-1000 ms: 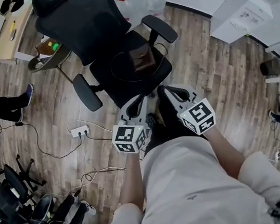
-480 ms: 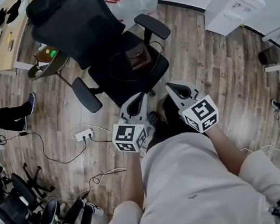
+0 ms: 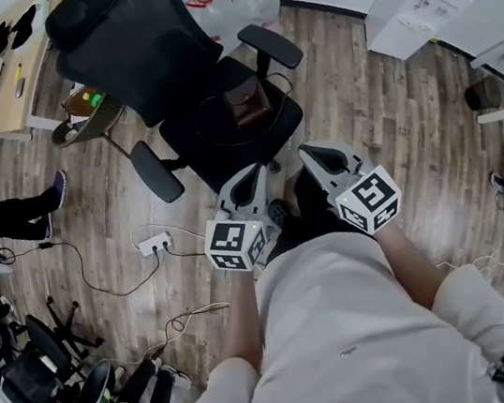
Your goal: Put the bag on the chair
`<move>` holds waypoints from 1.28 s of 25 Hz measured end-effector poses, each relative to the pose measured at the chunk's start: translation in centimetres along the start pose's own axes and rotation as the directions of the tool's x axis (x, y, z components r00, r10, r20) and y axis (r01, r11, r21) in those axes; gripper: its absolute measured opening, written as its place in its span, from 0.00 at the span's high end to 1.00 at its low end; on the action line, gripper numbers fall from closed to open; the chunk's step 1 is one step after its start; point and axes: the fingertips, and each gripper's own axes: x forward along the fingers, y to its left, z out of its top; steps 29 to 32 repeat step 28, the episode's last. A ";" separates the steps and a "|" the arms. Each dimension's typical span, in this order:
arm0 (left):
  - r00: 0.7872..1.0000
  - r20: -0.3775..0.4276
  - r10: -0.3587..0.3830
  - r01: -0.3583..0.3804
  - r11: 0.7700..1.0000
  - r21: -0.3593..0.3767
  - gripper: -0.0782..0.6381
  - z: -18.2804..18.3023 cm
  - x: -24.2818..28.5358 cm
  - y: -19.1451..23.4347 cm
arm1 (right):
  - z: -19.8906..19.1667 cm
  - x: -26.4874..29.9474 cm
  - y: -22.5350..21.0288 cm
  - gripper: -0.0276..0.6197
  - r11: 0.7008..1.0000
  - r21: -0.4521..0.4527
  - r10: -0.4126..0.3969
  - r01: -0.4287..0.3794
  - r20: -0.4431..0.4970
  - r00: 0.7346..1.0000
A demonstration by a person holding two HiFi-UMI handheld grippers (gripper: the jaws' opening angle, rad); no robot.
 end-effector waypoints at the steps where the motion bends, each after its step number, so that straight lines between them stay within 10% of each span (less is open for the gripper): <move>1: 1.000 0.001 0.000 0.000 1.000 0.000 0.88 0.0 -0.1 -0.1 | -0.1 0.0 0.1 0.95 1.000 -0.008 -0.001 0.001 -0.004 1.000; 32: 1.000 -0.021 0.010 -0.011 1.000 -0.024 0.88 -1.2 1.1 -2.6 | -0.6 -2.2 -0.7 0.95 1.000 -0.011 0.023 -0.024 -0.023 0.999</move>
